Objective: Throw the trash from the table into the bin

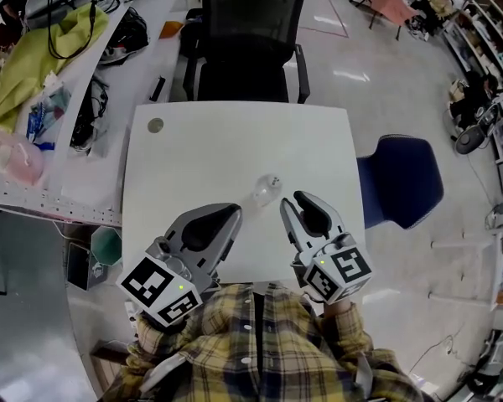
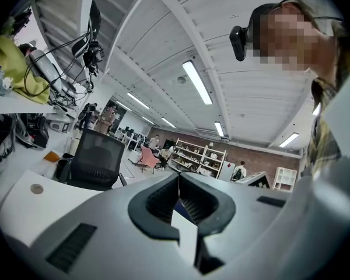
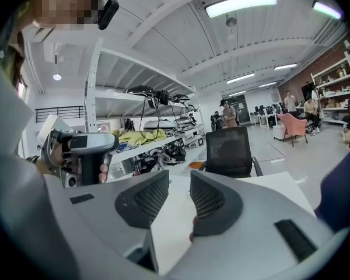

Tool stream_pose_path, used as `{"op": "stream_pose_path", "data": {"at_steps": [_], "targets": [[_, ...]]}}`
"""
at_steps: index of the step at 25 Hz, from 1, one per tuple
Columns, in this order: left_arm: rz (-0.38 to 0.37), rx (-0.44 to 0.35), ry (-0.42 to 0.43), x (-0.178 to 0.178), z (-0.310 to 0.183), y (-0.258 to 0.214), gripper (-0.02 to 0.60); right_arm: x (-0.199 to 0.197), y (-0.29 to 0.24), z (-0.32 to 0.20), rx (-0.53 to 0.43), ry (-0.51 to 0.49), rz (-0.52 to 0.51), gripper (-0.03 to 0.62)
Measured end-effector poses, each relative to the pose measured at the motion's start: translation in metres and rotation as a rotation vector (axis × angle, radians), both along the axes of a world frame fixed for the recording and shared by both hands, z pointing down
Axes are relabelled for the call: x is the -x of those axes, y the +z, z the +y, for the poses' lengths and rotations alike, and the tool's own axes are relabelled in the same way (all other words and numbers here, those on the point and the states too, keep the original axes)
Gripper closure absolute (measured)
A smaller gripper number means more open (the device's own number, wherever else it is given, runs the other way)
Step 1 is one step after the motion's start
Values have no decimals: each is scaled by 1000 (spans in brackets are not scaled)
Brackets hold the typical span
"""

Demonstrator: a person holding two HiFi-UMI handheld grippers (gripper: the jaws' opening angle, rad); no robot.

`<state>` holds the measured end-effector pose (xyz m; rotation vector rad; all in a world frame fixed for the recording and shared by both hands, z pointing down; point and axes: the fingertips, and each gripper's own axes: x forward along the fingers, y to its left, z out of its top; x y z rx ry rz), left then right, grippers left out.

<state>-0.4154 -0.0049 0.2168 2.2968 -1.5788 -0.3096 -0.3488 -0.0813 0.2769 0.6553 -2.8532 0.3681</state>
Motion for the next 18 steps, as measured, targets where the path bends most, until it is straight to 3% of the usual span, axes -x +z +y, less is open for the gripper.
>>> {"op": "stream_pose_path", "data": {"at_steps": [9,18], "targets": [[-4,30,-25,3,4,9,569,10,24,2,11,-70,41,341],[-20,87,-98,15,18,20,571,22,70,-6,5,-86,151,261]]}}
